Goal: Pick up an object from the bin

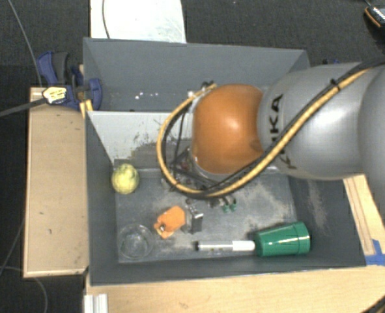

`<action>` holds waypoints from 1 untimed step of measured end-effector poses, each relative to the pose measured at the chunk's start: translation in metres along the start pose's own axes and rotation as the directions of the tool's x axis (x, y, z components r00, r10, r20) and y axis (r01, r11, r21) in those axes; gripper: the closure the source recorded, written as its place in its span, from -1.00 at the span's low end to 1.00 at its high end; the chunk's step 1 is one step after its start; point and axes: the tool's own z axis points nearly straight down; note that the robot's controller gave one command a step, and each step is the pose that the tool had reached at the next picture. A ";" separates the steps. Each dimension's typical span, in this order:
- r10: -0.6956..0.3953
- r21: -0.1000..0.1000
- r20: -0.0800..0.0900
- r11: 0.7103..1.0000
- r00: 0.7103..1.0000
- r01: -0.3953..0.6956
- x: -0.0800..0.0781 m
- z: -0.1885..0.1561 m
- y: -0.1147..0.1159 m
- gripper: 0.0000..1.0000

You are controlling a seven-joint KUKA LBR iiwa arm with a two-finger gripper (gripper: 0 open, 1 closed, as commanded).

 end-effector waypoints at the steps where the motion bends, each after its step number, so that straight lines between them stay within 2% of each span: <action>1: -0.117 -0.002 -0.006 0.993 0.993 0.117 -0.011 0.049 0.001 -1.00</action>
Offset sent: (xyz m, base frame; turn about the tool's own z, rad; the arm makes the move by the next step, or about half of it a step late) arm 0.0182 -0.0105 -0.0895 -0.2079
